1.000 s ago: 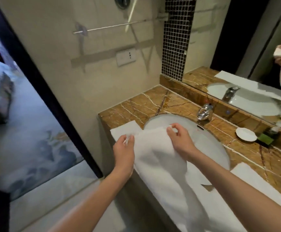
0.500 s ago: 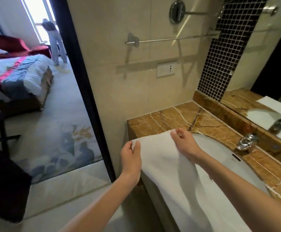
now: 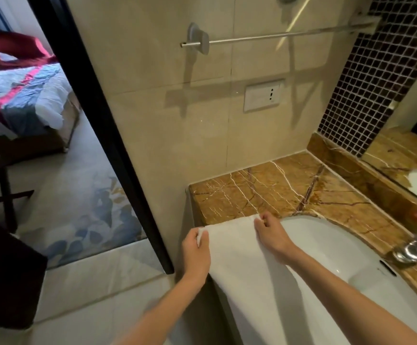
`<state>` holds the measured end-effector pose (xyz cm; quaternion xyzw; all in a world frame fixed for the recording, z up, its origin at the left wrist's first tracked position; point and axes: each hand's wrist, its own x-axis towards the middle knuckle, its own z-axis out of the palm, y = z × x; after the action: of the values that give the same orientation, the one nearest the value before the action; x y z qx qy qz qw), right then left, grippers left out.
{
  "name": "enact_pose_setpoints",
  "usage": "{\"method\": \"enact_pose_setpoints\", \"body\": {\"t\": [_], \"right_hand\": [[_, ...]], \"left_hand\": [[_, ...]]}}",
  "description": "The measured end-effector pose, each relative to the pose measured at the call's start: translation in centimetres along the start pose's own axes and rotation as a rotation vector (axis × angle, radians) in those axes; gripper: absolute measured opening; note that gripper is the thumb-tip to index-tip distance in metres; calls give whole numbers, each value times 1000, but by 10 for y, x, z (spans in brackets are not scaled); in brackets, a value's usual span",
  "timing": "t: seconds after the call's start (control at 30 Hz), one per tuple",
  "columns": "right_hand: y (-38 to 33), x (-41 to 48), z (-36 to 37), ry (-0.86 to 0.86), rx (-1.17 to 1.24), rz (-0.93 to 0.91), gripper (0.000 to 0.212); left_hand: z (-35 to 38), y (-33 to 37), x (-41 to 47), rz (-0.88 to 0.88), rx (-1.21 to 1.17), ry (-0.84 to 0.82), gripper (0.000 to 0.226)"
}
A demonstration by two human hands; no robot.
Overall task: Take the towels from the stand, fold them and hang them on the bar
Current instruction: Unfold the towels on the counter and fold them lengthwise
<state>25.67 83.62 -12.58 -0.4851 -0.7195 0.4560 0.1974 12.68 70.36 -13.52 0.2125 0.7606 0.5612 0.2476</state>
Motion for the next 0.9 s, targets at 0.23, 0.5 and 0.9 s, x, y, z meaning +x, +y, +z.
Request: {"method": "enact_pose_setpoints", "body": {"t": [0.23, 0.5, 0.9], "right_hand": [[23, 46, 19, 7, -65, 65, 19], [56, 87, 44, 4, -113, 77, 20], [83, 107, 61, 90, -173, 119, 21]], "left_hand": [[24, -38, 46, -6, 27, -63, 25], [46, -81, 83, -40, 114, -61, 33], [67, -115, 119, -107, 115, -28, 33]]}}
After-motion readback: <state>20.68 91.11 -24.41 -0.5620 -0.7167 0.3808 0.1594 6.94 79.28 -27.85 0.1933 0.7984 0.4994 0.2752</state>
